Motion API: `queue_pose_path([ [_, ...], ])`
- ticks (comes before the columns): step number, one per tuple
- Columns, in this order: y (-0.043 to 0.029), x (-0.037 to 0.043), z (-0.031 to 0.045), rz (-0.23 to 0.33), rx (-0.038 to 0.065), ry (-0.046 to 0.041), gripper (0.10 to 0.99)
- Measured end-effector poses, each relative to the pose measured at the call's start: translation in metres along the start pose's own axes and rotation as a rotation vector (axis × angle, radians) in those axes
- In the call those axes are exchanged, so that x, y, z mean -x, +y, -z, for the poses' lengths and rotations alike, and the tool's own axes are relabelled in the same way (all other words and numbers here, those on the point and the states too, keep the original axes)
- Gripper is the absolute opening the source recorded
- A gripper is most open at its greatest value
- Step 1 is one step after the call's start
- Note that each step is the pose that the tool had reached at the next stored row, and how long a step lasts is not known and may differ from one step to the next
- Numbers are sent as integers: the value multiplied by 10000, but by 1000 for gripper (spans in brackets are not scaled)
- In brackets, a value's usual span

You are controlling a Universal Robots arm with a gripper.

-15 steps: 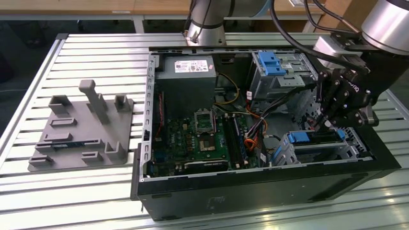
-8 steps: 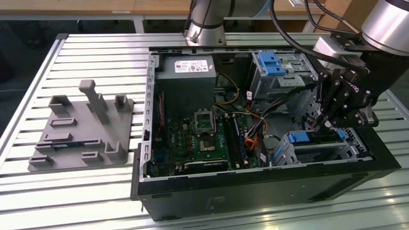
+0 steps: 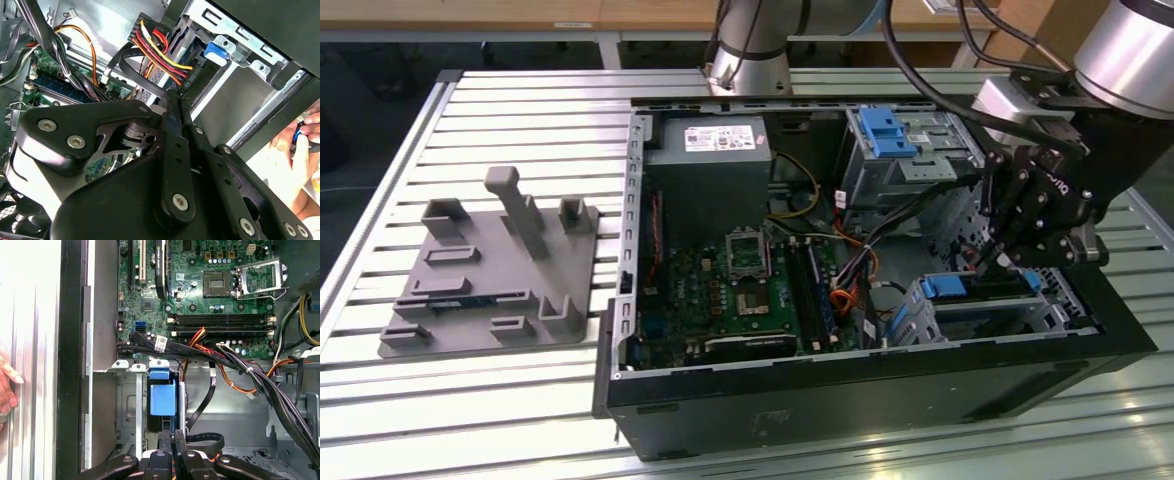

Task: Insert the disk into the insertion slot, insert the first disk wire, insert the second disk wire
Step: 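Insert the second disk wire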

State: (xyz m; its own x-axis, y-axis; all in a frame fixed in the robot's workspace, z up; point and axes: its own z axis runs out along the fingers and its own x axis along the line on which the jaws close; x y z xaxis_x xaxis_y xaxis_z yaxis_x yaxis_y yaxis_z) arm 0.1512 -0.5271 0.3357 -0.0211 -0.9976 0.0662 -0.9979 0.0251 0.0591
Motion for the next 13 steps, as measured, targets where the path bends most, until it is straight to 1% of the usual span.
queue_pose_path([
  [13, -15, -5, -31, -136, 9, -7, 145],
])
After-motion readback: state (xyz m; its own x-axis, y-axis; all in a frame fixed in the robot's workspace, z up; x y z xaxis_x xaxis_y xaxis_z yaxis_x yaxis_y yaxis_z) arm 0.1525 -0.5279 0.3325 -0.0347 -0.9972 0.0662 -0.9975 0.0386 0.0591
